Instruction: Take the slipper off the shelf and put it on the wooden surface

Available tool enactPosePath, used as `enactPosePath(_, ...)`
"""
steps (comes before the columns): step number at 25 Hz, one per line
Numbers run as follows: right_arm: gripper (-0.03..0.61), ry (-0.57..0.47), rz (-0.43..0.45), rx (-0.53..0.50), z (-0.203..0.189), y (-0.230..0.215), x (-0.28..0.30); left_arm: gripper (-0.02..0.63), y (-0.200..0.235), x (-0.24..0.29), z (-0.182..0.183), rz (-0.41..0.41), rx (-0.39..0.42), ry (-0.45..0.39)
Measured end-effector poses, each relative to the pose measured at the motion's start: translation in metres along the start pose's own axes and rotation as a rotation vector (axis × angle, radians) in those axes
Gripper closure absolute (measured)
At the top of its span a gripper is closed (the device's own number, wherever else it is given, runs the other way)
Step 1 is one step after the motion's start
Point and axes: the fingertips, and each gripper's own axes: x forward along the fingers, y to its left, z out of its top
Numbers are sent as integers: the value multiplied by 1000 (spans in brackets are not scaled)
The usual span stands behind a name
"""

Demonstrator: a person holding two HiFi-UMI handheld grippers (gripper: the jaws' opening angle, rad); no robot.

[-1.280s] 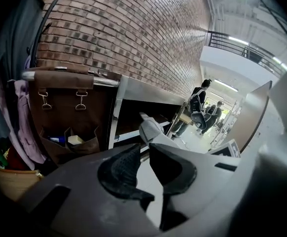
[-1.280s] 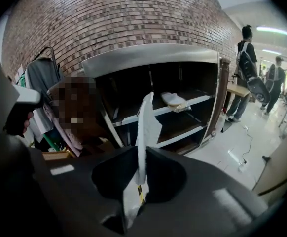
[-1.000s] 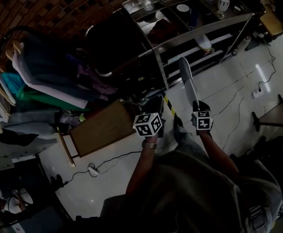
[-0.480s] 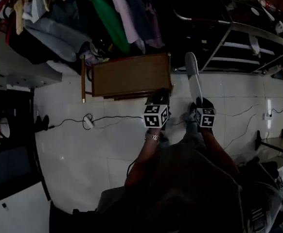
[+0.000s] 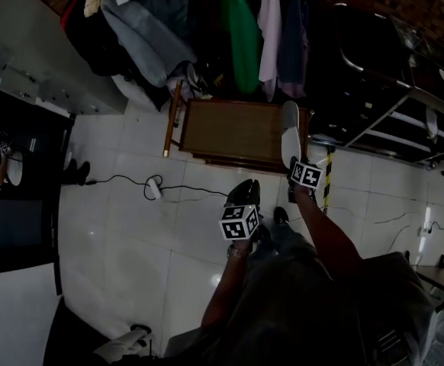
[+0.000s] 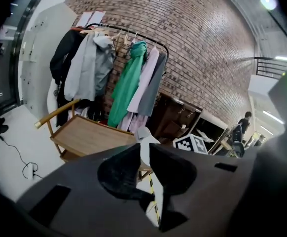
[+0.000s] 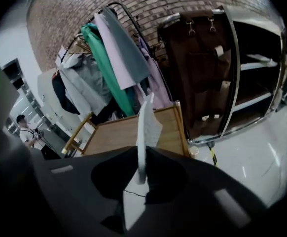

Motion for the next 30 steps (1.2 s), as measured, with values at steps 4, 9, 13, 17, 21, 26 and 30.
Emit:
enactPosePath(4, 540, 45, -55, -6, 16, -13, 56, 554, 19, 1, -6, 48, -13, 32)
enactPosePath(9, 481, 201, -154, -82, -11, -40, 91, 554, 33, 16, -17, 59, -28, 74)
enactPosePath(13, 261, 262, -188, -124, -14, -52, 78, 554, 23, 31, -18, 27, -6, 96)
enactPosePath(17, 245, 221, -174, -167, 1, -42, 48, 554, 16, 45, -13, 8, 28, 119)
enactPosePath(21, 329, 139, -120, -261, 22, -18, -3, 555, -3, 63, 6, -29, 75, 109)
enactPosePath(26, 396, 43, -67, -340, 27, 34, -95, 558, -46, 72, 15, -85, 95, 108)
enactPosePath(30, 427, -44, -6, -301, 31, 67, -147, 569, -88, 63, 25, -107, 142, 44)
